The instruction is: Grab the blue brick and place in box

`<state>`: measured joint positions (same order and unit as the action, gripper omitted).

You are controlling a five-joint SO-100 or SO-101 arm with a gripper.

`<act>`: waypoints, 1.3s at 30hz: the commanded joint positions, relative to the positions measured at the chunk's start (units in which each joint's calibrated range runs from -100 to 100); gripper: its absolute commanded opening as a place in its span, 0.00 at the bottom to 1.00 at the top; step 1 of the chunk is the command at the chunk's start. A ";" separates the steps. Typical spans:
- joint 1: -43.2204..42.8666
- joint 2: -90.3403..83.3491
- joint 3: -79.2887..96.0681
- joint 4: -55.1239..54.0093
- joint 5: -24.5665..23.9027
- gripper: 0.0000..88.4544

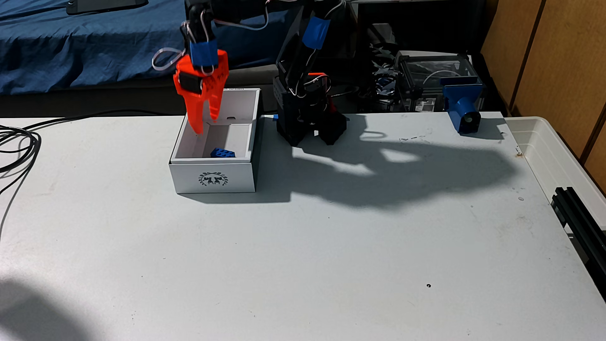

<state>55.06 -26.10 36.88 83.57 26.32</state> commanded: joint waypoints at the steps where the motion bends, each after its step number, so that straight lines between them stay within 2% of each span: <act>1: -1.56 -3.97 -7.78 5.22 -2.09 0.21; 7: -8.32 -7.09 -15.05 10.13 -7.29 0.21; 15: -27.94 -8.87 -15.76 9.27 -16.98 0.21; 22: -41.24 -8.95 -15.23 0.57 -23.92 0.21; 31: -52.90 -9.04 -11.33 -10.37 -30.39 0.21; 39: -59.96 -19.95 1.81 -19.68 -32.66 0.21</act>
<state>-3.03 -40.54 34.56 67.59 -5.89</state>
